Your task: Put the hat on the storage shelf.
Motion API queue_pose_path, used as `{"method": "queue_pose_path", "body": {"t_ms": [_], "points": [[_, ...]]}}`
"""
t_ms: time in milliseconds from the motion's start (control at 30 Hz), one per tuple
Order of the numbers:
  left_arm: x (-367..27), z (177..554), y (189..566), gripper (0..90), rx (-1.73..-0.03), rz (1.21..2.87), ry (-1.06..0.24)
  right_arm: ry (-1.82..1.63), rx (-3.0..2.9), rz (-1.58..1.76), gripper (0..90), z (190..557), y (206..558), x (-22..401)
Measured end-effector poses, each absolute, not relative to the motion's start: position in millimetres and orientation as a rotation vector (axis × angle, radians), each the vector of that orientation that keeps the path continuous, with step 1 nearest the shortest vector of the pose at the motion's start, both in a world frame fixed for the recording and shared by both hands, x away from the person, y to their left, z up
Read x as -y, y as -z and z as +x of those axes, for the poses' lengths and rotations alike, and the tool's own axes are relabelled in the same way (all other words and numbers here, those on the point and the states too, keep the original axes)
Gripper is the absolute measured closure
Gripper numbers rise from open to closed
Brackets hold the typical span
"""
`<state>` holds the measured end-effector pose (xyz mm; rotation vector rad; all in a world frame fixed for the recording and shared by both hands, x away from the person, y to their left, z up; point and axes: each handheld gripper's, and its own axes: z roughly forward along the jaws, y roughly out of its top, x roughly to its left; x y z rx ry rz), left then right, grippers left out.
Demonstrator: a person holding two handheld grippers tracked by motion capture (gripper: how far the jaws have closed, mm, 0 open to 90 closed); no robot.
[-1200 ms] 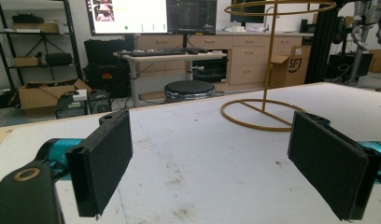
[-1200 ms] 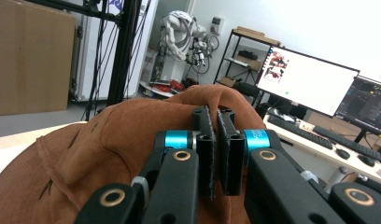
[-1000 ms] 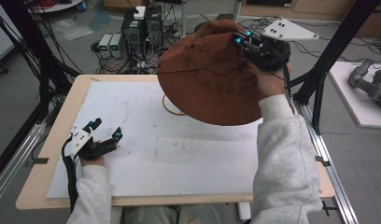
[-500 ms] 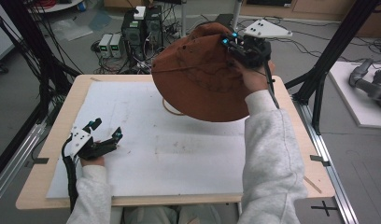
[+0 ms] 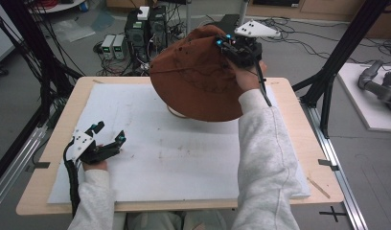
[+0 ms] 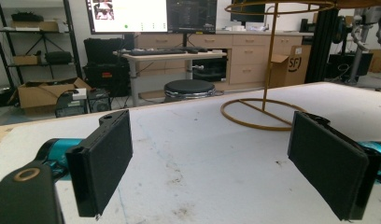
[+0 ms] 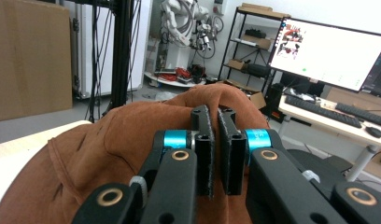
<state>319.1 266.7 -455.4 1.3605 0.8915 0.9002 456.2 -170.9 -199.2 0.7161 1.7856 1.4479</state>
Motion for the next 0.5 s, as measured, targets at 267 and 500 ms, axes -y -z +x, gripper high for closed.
{"method": "queue_pose_path", "body": {"t_ms": [267, 500], "points": [[-267, 319, 455, 14.3, -0.891, 1.362, -0.901, -1.44, -1.8, 0.73, 87.3, 469, 208, 158], [-267, 319, 455, 14.3, -0.891, 1.363, -0.899, -1.445, -1.788, 0.733, 87.6, 478, 212, 148]]}}
